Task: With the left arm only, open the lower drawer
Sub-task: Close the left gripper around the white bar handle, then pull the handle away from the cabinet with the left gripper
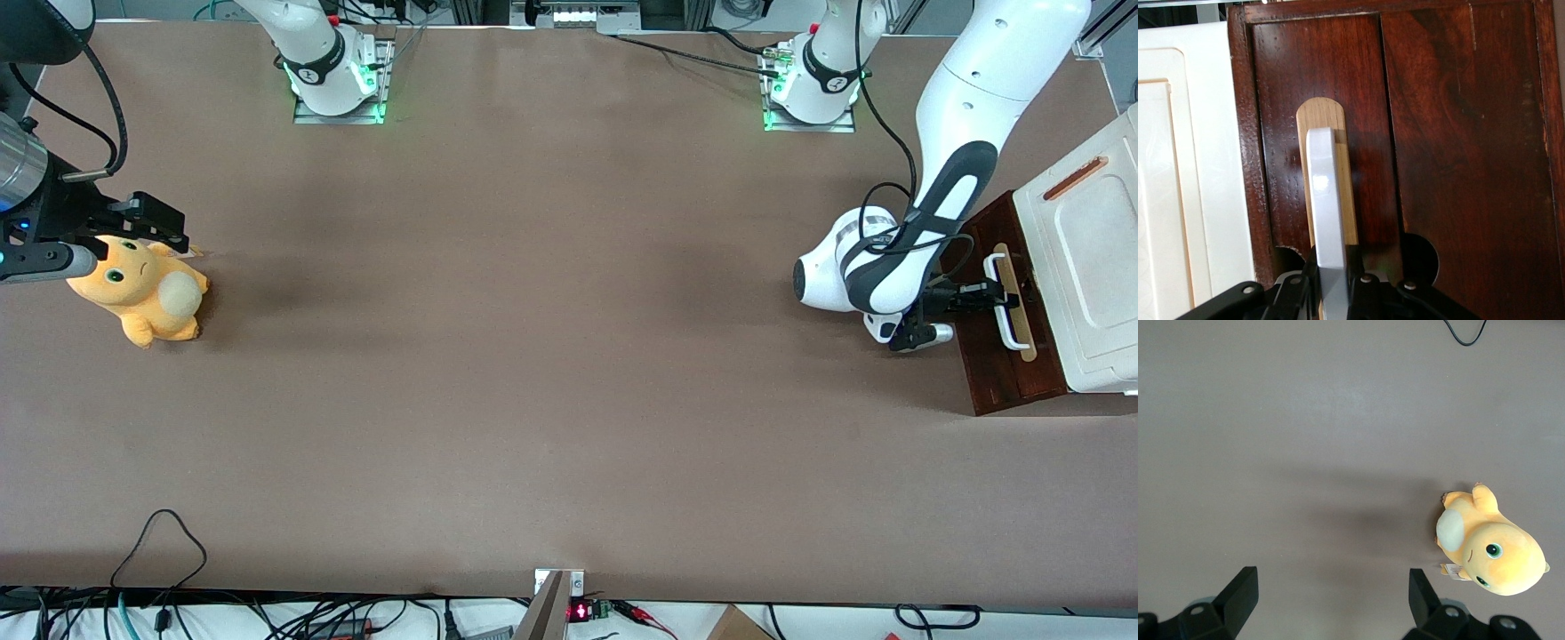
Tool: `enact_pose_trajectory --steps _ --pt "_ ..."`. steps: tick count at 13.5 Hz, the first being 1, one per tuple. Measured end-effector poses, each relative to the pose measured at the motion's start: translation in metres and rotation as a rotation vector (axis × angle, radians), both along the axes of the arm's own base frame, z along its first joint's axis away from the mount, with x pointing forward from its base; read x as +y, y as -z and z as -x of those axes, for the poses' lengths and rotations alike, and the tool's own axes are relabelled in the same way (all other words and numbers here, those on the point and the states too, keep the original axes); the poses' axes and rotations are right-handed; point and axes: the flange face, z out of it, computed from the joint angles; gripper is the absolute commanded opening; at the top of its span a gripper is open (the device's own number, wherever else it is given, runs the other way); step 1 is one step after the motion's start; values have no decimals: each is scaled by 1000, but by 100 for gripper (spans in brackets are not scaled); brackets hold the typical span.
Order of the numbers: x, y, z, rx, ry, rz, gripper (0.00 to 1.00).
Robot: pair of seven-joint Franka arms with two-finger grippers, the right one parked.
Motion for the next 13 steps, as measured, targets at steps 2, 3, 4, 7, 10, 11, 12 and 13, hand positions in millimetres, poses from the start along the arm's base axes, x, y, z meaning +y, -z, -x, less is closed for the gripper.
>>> enact_pose_trajectory --steps 2,3,4,7,10,11,12,13 --pt "0 0 0 0 0 0 0" --pt "0 0 0 0 1 0 0" --pt "-1 0 0 0 2 0 0" --pt "-8 1 0 2 15 3 0" --pt "-30 0 2 4 42 11 0" --pt "-41 0 3 4 53 17 0" --pt "-53 -1 4 4 66 24 0" --pt "-61 -2 4 4 77 28 0"
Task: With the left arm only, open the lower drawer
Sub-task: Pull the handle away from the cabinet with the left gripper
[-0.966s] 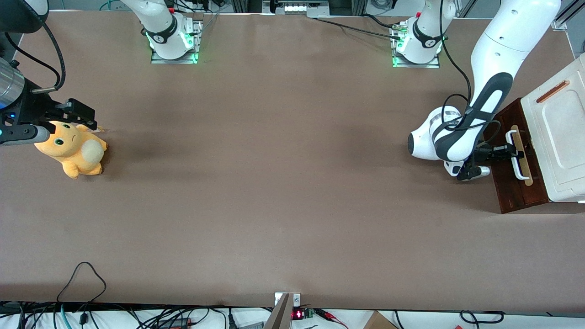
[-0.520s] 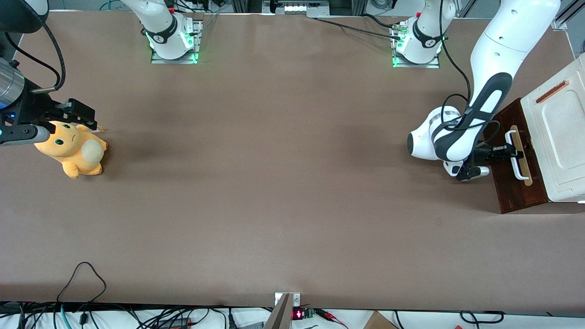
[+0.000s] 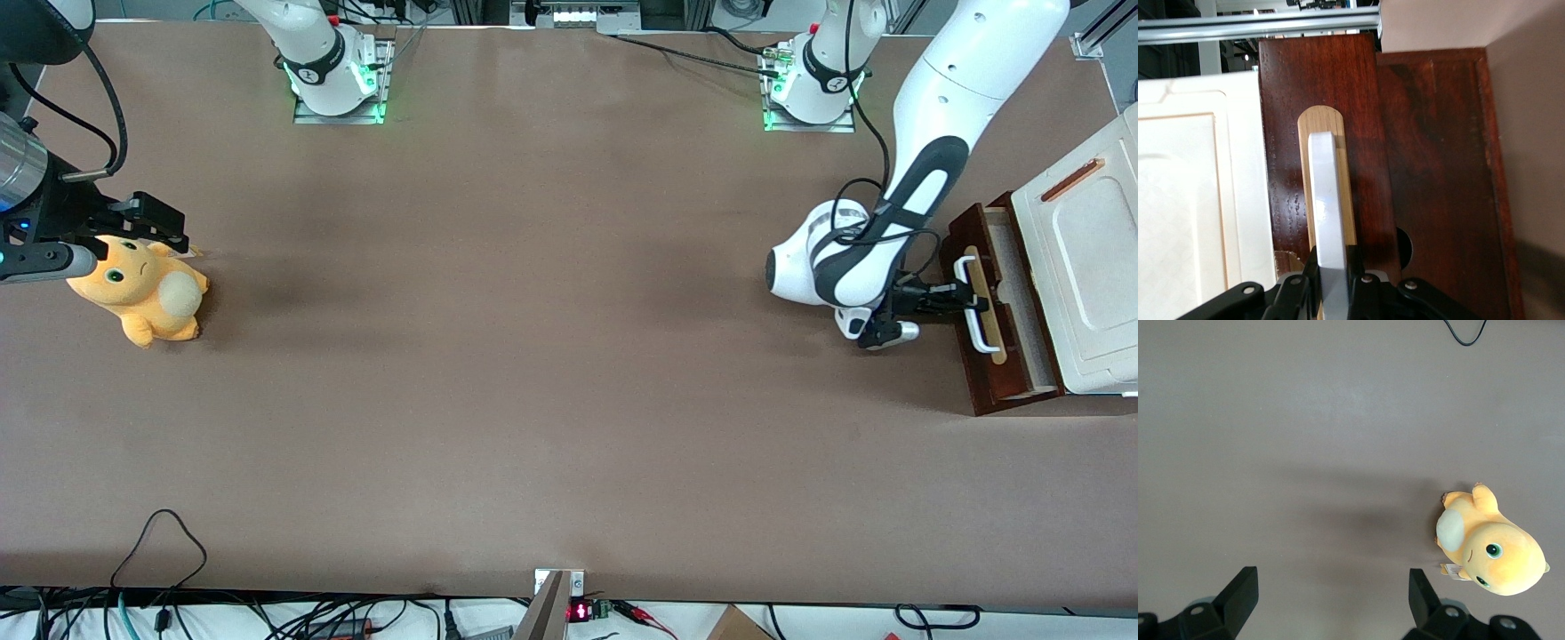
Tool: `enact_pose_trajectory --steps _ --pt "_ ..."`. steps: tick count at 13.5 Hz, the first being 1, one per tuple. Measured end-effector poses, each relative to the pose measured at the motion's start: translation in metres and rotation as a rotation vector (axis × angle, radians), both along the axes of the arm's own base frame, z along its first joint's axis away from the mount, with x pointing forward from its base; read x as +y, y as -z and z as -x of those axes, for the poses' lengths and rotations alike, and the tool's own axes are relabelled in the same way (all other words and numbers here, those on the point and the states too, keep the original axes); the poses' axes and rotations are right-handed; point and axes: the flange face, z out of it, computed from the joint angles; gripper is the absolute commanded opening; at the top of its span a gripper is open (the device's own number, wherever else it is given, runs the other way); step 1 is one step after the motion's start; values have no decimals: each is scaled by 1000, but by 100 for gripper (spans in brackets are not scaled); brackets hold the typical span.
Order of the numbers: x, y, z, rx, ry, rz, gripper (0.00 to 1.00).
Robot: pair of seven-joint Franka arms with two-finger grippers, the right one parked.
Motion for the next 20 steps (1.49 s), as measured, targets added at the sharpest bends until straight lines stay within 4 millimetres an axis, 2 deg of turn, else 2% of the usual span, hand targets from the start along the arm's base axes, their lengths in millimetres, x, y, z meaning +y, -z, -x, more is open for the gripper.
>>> enact_pose_trajectory --steps 10,11,12,13,14,17,20 --pt "-44 -3 6 2 62 34 0" --pt "-46 -3 6 2 66 35 5" --pt "-47 -3 6 2 67 35 18" --pt "-47 -3 6 2 68 35 49" --pt "-48 -3 6 2 68 36 99" --pt "-65 -4 4 18 105 69 100" --pt "-71 -6 3 16 101 80 100"
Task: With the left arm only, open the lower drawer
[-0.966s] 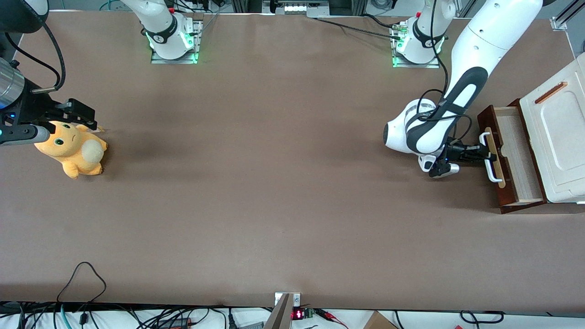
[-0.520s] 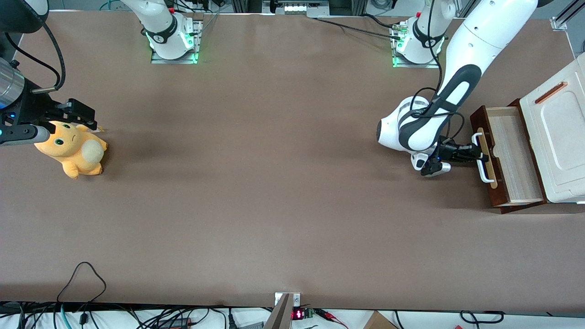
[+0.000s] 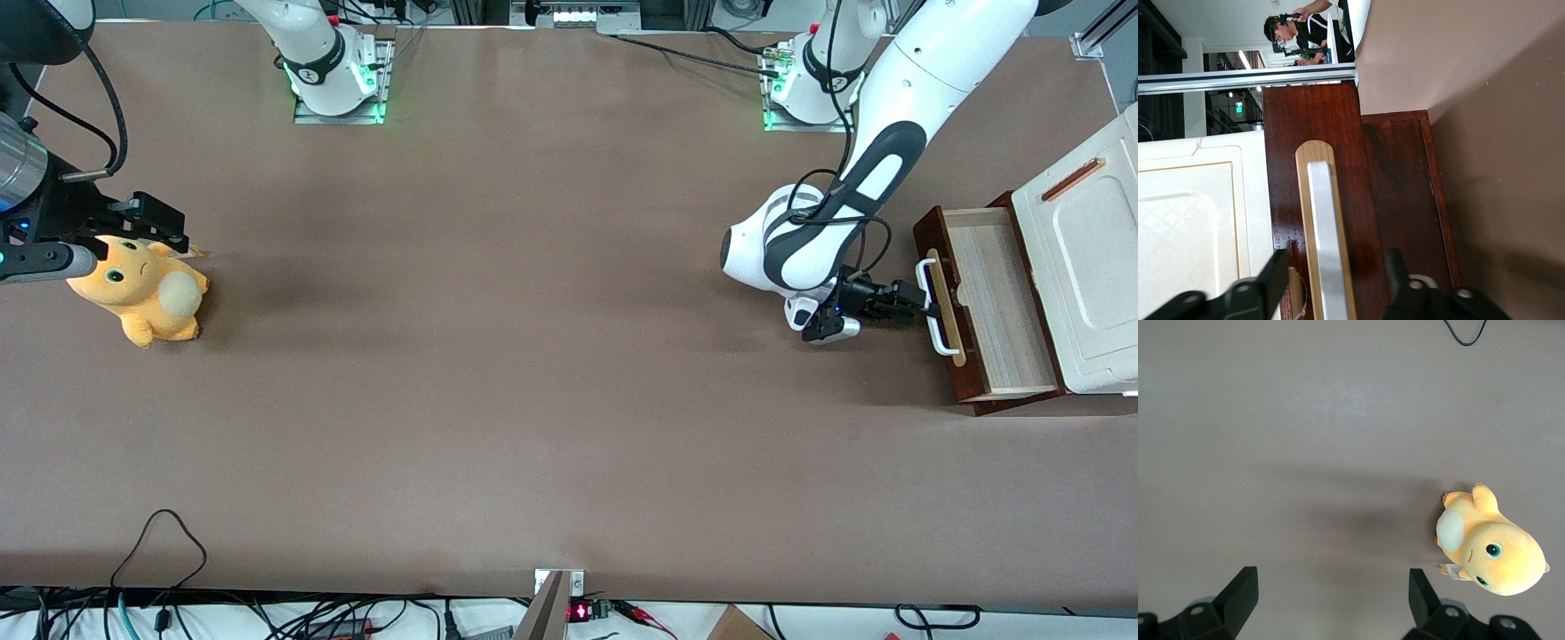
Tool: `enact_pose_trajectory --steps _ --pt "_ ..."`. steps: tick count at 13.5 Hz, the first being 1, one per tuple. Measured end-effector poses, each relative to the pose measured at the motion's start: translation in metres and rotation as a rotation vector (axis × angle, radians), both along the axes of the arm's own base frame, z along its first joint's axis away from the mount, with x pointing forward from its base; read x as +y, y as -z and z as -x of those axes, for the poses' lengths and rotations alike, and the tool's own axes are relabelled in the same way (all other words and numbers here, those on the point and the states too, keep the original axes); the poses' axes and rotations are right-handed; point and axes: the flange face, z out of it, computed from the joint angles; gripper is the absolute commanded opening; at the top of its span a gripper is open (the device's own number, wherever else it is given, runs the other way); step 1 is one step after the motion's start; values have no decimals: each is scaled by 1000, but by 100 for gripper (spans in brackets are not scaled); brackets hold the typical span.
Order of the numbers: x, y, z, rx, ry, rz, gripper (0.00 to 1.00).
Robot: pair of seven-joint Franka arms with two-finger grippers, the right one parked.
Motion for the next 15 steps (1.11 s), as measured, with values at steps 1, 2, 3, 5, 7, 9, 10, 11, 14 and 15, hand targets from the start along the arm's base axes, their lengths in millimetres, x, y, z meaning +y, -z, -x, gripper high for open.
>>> enact_pose_trajectory --steps 1,2,3,5,7,9,10,11,14,15 --pt "-3 -3 -2 -1 -30 26 100" --pt "-11 -10 -9 -8 -75 80 100" --pt "-22 -23 -19 -5 -123 148 100" --pt "-40 -68 -47 38 -219 296 100" --pt "-48 -128 -77 80 -295 457 100" --pt "-53 -188 -92 96 -338 610 100" --pt "-53 -217 -95 113 -341 676 100" --pt "-51 -245 -95 130 -344 743 100" --pt "-27 -321 -91 170 -375 986 100" --pt "-14 -342 -86 163 -414 1091 100"
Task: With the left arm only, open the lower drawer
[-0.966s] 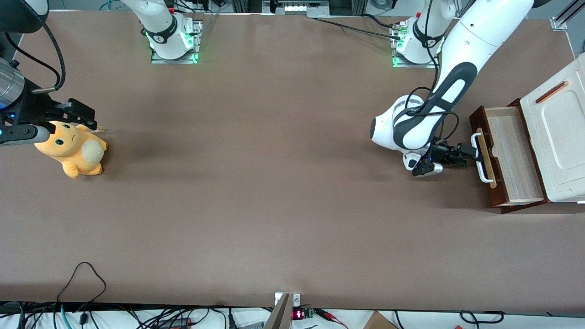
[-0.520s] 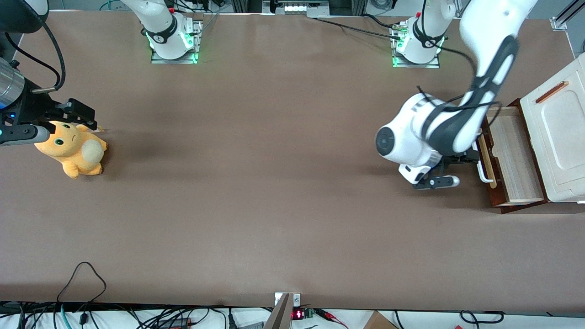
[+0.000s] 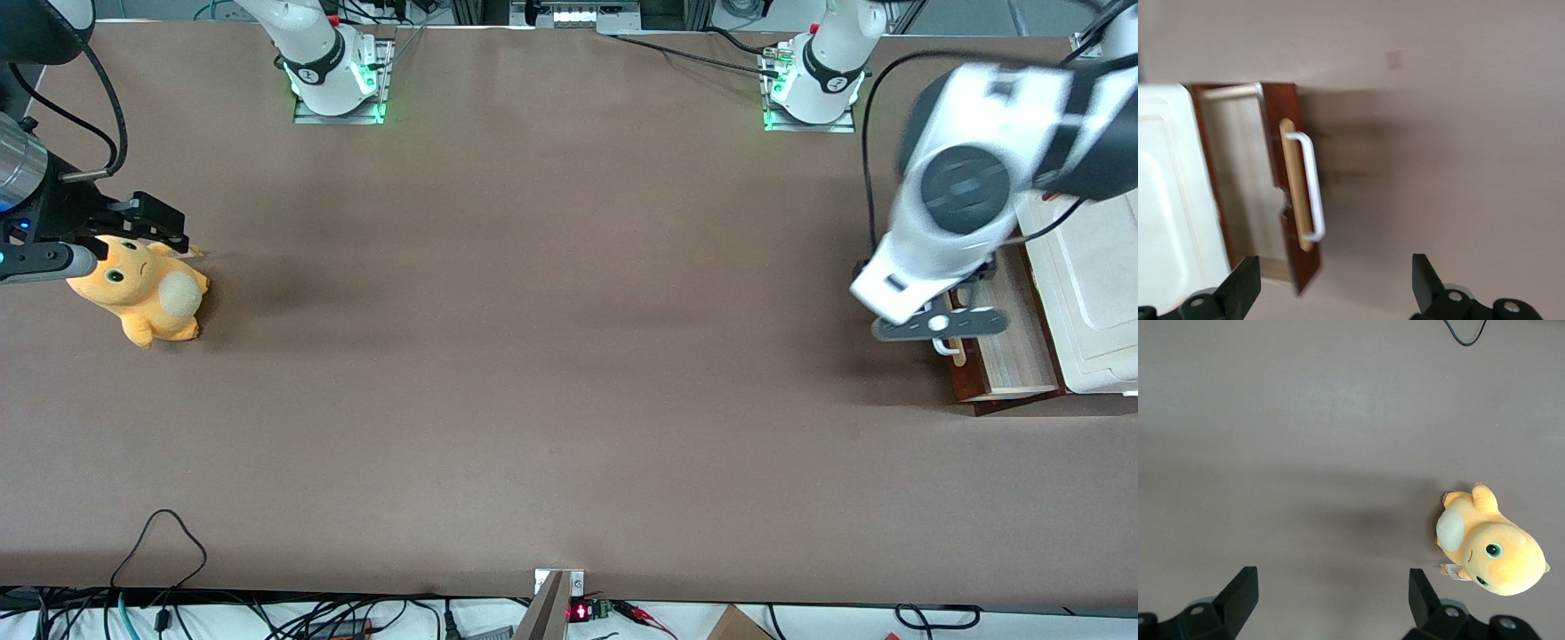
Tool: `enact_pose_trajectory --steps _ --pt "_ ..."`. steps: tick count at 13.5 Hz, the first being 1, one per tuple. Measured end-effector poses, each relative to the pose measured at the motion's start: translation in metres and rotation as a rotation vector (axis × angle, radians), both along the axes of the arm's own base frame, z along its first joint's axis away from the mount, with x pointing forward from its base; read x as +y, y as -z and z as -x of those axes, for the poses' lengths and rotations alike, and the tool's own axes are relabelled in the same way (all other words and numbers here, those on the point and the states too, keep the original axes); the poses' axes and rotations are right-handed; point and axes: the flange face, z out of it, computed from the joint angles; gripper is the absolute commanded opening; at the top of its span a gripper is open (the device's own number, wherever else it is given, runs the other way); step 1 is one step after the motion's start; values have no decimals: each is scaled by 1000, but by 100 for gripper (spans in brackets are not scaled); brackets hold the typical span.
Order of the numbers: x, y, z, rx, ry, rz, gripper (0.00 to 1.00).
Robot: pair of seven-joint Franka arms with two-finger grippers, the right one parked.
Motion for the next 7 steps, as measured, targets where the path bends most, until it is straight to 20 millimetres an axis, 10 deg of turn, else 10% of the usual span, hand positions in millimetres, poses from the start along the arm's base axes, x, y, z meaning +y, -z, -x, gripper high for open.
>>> enact_pose_trajectory --steps 7 --pt "84 -88 32 -82 -1 263 100"
